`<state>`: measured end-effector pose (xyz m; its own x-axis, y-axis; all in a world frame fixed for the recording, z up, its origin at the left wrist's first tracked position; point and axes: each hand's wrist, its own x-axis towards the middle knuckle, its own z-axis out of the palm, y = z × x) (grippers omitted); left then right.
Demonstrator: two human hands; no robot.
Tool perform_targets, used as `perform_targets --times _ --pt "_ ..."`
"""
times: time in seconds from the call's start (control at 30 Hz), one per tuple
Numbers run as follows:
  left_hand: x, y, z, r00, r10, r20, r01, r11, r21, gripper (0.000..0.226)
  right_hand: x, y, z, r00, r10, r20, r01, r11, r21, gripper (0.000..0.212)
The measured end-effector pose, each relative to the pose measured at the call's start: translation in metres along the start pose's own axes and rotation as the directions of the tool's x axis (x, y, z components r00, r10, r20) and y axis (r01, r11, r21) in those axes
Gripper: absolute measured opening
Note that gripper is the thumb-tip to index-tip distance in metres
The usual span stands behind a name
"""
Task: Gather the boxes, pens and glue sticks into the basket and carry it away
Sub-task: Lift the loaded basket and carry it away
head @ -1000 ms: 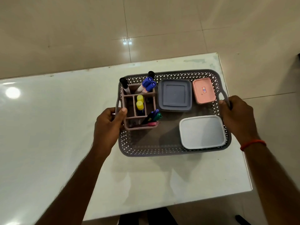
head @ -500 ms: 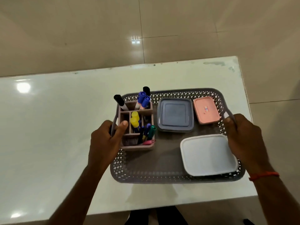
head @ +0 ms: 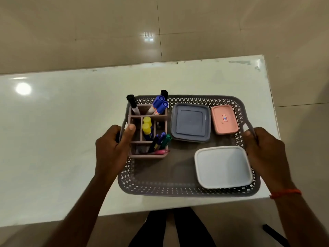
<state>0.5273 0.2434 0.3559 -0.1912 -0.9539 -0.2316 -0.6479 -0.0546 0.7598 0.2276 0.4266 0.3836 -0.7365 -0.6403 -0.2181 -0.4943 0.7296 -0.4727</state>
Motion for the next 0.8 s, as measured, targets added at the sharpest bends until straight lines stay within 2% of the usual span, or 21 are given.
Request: perform_targets --times 0.1,0.37,0.6,0.8 --pt "-0.003 0.0 -0.007 0.999 -0.012 -0.034 0.011 0.999 -0.043 0.058 -0.001 -0.004 0.0 1.0 -0.008 -0.009 0.008 1.0 0.009 0.032" --pt "-0.016 0.016 -0.044 0.997 0.001 -0.081 -0.003 1.0 -0.02 0.048 -0.012 -0.028 -0.02 0.999 -0.034 -0.009 0.034 0.999 0.013 0.03" --pt "-0.057 0.066 -0.107 0.989 -0.056 -0.137 0.053 0.998 -0.023 0.048 -0.045 -0.064 -0.069 0.998 -0.051 0.034 0.049 0.997 0.055 0.028" --pt "-0.082 0.115 -0.169 0.991 -0.013 -0.131 0.011 1.0 -0.013 0.049 -0.071 -0.097 -0.122 0.995 -0.094 0.018 0.093 0.993 0.079 0.028"
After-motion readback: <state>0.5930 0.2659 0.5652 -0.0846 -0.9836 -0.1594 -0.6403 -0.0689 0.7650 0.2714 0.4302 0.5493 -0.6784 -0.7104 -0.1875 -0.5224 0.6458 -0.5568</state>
